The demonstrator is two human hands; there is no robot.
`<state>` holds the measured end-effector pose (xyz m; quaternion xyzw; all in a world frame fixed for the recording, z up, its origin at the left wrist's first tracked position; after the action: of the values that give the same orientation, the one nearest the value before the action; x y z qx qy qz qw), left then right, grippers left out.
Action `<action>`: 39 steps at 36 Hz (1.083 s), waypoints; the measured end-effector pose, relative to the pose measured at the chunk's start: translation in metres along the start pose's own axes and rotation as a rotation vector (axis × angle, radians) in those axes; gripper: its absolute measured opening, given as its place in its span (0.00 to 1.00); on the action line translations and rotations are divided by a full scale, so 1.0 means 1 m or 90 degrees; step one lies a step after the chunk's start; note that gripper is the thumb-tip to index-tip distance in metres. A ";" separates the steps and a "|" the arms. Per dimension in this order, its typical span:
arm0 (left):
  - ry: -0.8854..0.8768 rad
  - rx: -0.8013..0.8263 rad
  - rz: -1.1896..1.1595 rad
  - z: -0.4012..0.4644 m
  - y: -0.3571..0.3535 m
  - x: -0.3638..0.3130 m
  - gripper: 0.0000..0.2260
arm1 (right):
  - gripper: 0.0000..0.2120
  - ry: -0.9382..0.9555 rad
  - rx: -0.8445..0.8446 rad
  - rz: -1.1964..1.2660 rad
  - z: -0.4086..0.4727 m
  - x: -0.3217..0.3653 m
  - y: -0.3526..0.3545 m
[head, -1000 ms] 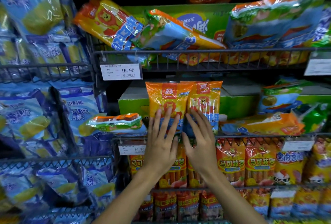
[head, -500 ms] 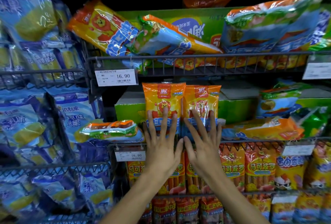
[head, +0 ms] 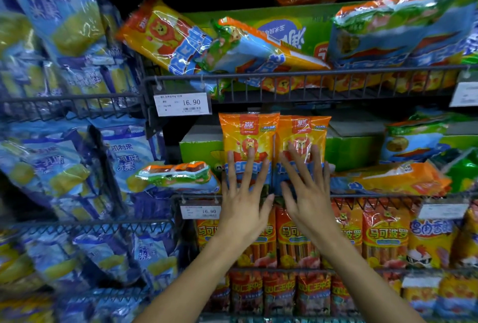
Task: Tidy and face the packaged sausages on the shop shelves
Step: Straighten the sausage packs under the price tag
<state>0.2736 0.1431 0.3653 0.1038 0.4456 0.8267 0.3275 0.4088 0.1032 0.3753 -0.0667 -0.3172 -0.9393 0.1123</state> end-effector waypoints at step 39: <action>0.065 -0.238 -0.639 -0.057 0.154 0.159 0.19 | 0.21 -0.042 0.004 0.329 0.033 0.150 -0.012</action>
<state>0.0568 0.1460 0.4368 -0.2223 0.3011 0.6377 0.6732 0.2628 0.1071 0.4242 -0.1759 -0.2962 -0.8758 0.3382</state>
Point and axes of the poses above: each hand's wrist, its own z-axis towards the middle knuckle, its own y-axis out of the back of the hand, x = y × z, the point moved 8 cm from there along z, towards the middle knuckle, and after that the axes turned 2 degrees about -z, right-handed, at the moved point
